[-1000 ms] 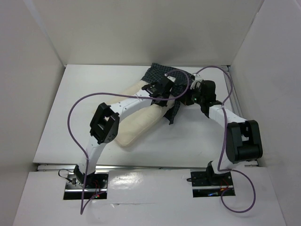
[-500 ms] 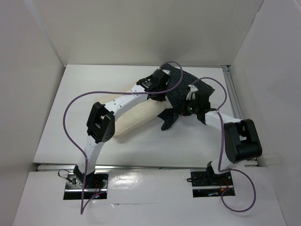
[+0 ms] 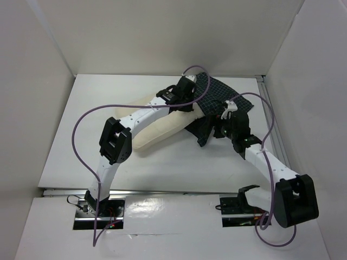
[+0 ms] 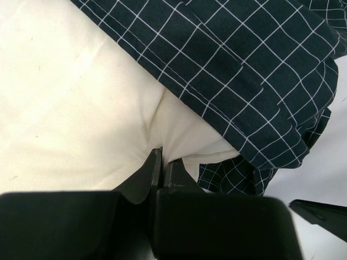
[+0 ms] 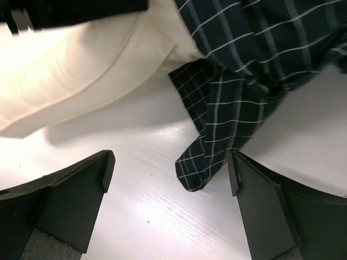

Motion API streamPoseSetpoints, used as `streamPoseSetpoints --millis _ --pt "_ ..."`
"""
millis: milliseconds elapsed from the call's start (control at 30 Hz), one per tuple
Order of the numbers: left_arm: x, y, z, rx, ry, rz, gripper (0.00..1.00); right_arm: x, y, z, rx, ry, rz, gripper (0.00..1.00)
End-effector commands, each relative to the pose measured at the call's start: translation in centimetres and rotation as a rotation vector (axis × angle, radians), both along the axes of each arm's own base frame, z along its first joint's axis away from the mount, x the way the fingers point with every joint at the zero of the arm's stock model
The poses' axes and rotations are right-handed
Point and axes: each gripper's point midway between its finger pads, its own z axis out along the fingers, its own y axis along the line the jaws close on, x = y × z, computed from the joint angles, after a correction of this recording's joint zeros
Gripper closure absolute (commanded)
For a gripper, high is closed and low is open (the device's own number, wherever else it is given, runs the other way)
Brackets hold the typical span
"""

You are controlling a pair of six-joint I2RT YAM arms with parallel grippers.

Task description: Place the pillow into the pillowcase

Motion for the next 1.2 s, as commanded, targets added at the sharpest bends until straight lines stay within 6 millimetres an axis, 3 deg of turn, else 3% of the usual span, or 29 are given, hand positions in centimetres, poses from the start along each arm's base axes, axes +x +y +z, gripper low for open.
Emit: streamPoseSetpoints --millis 0,133,167,267,300,333,367,400,500,533,567,633,667,767,833,867,1033,1100,1167 --pt "0.6 -1.9 7.9 -0.174 -0.146 -0.001 1.0 0.2 -2.4 -0.3 -0.04 0.005 -0.163 0.02" --pt "0.4 -2.1 8.2 -0.187 -0.144 -0.016 1.0 1.4 -2.0 -1.2 -0.046 -0.003 -0.154 0.03" --pt "0.2 -2.2 8.2 -0.191 -0.141 -0.023 1.0 2.2 -1.6 -0.5 -0.035 -0.017 -0.142 0.04" --pt "0.3 -2.5 9.3 -0.211 -0.156 -0.032 1.0 3.2 -0.6 -2.3 -0.056 0.015 -0.114 0.04" --pt "0.4 -2.5 9.7 -0.217 -0.163 -0.032 1.0 3.9 -0.4 -2.2 -0.049 -0.008 -0.115 0.33" --pt "0.4 -2.5 9.7 -0.217 -0.163 -0.032 1.0 4.2 -0.6 -3.2 -0.073 0.0 -0.121 0.79" --pt "0.4 -2.6 10.1 -0.23 -0.165 -0.026 1.0 4.6 -0.3 -3.0 -0.068 -0.009 -0.125 1.0" --pt "0.6 -2.8 9.9 -0.23 -0.164 -0.026 1.0 4.7 0.7 -2.3 -0.055 -0.033 -0.08 1.0" --pt "1.0 -4.1 9.7 -0.267 -0.144 -0.008 1.0 1.9 5.9 0.1 0.008 -0.091 0.181 1.0" --pt "1.1 -4.3 9.2 -0.267 -0.128 0.0 1.0 0.2 7.9 2.4 0.07 -0.142 0.299 1.0" --pt "1.5 -5.1 8.5 -0.292 -0.105 0.007 1.0 -1.8 9.9 3.4 0.113 -0.163 0.411 1.0" --pt "1.8 -5.7 7.6 -0.307 -0.077 0.019 1.0 -5.7 12.4 5.9 0.204 -0.239 0.627 1.0" --pt "1.4 -6.5 7.3 -0.322 -0.06 0.012 1.0 -6.7 13.1 6.4 0.223 -0.255 0.681 1.0" --pt "1.3 -7.3 5.8 -0.325 -0.028 0.021 1.0 -9.4 14.5 7.0 0.299 -0.307 0.82 1.0" --pt "0.6 -7.8 4.8 -0.334 0.003 0.019 1.0 -9.7 15.0 7.0 0.336 -0.323 0.862 1.0" --pt "0.6 -7.9 4.5 -0.333 0.004 0.019 1.0 -10.7 15.3 5.8 0.364 -0.267 0.938 1.0" --pt "0.9 -7.6 3.6 -0.318 0.013 0.047 1.0 -15.3 16.2 4.3 0.429 -0.229 1.246 1.0" --pt "0.8 -7.3 2.7 -0.299 0.021 0.059 1.0 -15.6 16.1 4.4 0.428 -0.221 1.252 1.0" --pt "0.1 -6.9 3.1 -0.279 0.023 0.021 1.0 -14.5 16.2 4.9 0.379 -0.274 1.192 1.0"
